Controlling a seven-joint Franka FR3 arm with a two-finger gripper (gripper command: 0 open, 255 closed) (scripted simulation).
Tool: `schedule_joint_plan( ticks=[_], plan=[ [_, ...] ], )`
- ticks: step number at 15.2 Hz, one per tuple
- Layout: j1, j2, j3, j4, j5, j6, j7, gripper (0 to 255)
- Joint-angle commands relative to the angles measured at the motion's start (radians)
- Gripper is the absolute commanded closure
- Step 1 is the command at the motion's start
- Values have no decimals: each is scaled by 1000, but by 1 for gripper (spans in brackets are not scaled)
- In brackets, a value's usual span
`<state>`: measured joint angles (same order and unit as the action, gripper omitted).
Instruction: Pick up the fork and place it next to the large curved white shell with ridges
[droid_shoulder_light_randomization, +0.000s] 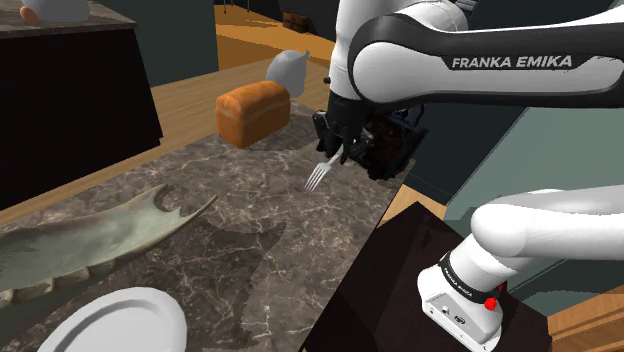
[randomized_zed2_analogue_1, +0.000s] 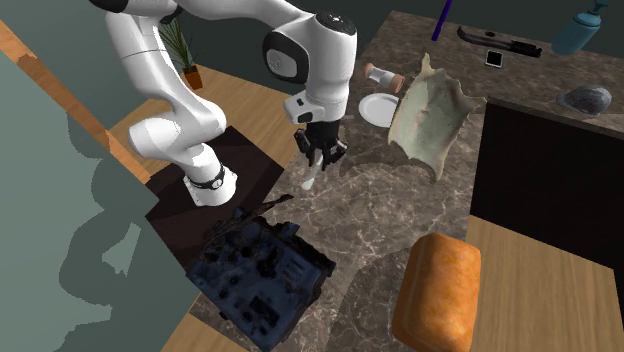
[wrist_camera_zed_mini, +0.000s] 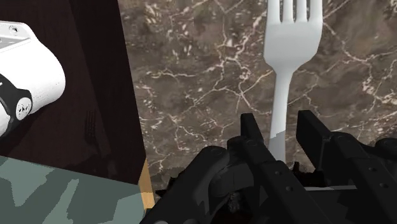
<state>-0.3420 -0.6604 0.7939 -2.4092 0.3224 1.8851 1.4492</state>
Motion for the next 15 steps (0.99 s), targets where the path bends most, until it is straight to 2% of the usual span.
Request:
schedule_joint_plan(
  ticks=[1, 15],
  plan=[
    [-1, -3, -11, 24, -6, -28, -2, 255],
    [-14, -9, -76, 196, -47, -209, -11, 255]
  ],
)
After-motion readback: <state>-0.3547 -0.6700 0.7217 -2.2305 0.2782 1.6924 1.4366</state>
